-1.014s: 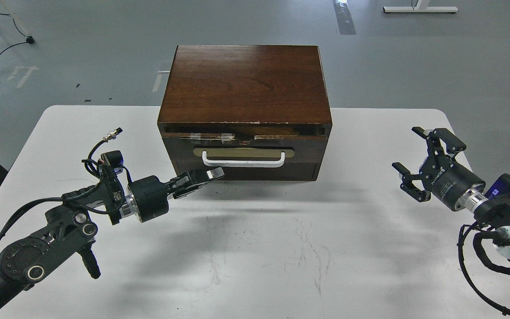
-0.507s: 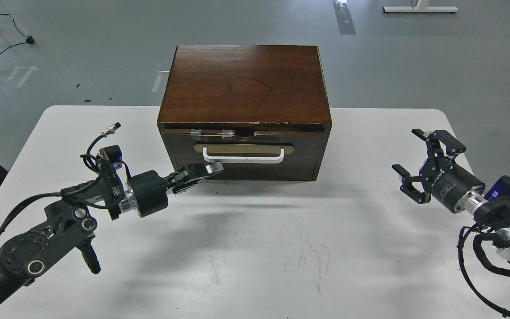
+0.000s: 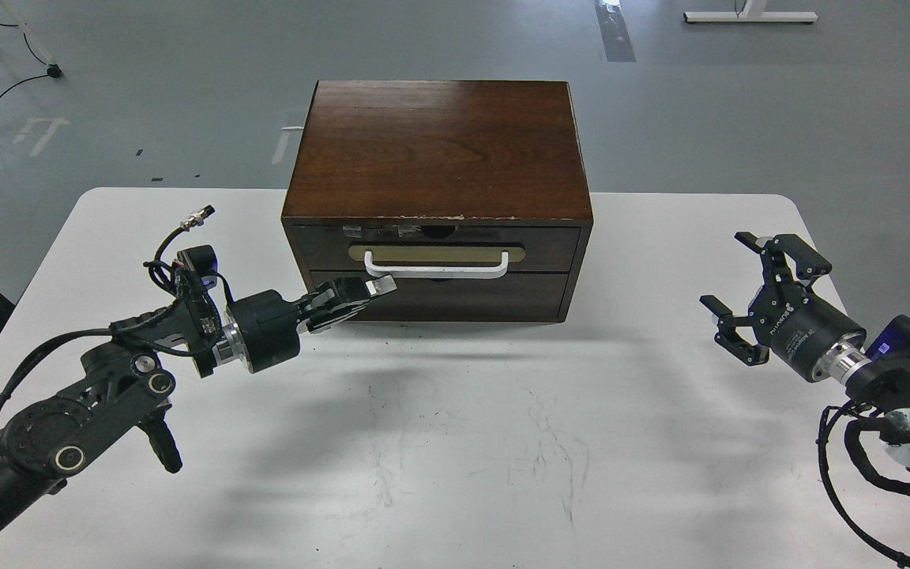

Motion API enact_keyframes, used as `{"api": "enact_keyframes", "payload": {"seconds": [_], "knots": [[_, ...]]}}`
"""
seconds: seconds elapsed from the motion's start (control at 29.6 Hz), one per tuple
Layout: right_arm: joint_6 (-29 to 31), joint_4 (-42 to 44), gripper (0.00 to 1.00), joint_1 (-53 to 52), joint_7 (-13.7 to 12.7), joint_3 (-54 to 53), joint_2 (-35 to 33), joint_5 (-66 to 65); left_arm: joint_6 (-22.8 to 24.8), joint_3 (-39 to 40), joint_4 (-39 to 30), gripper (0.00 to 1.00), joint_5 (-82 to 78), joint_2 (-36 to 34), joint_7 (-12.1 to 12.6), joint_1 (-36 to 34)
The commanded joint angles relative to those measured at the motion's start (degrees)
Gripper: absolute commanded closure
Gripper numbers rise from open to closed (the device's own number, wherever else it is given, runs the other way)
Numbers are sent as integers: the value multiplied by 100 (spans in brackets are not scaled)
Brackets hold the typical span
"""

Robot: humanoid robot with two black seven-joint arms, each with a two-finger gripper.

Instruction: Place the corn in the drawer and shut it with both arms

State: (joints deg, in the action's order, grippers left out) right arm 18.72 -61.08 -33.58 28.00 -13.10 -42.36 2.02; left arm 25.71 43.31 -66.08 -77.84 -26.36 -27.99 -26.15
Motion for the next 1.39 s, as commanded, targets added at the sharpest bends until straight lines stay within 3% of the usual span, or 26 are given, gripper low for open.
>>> {"api": "enact_keyframes", "payload": {"seconds": [0.0, 0.24, 0.27, 0.3, 0.34, 0.37, 0.51, 0.78, 0.91, 1.35], "knots": [[0, 0, 0, 1, 0, 0, 0, 0, 229, -7, -72, 100, -12, -18, -1, 75], [0, -9, 0, 1, 0, -61, -18, 9, 229, 19, -765, 100, 242, -563, -1, 391], [0, -18, 0, 1, 0, -70, -18, 0, 229, 19, -853, 96, 391, -633, -1, 435], [0, -18, 0, 1, 0, -88, -26, 9, 229, 28, -1011, 62, 767, -790, -1, 514], [0, -9, 0, 1, 0, -105, -27, 0, 229, 71, -1169, 20, 1197, -948, -1, 558], [0, -9, 0, -8, 0, -105, -27, 0, 229, 81, -1266, 2, 1454, -1054, -1, 567], [-9, 9, 0, -8, 0, -132, 0, 9, 229, 168, -1513, 0, 2814, -1651, -1, 576], [-272, 35, 0, -17, 0, -526, 228, 9, 163, 625, -1303, 0, 4750, -1864, -1, 883], [-483, 35, 0, -25, 0, -650, 386, 9, -180, 661, -1127, 0, 5270, -1864, -1, 1138], [-484, 35, 0, 54, 0, -729, 606, 18, -154, 652, -626, 0, 5947, -1767, -1, 1798]]}}
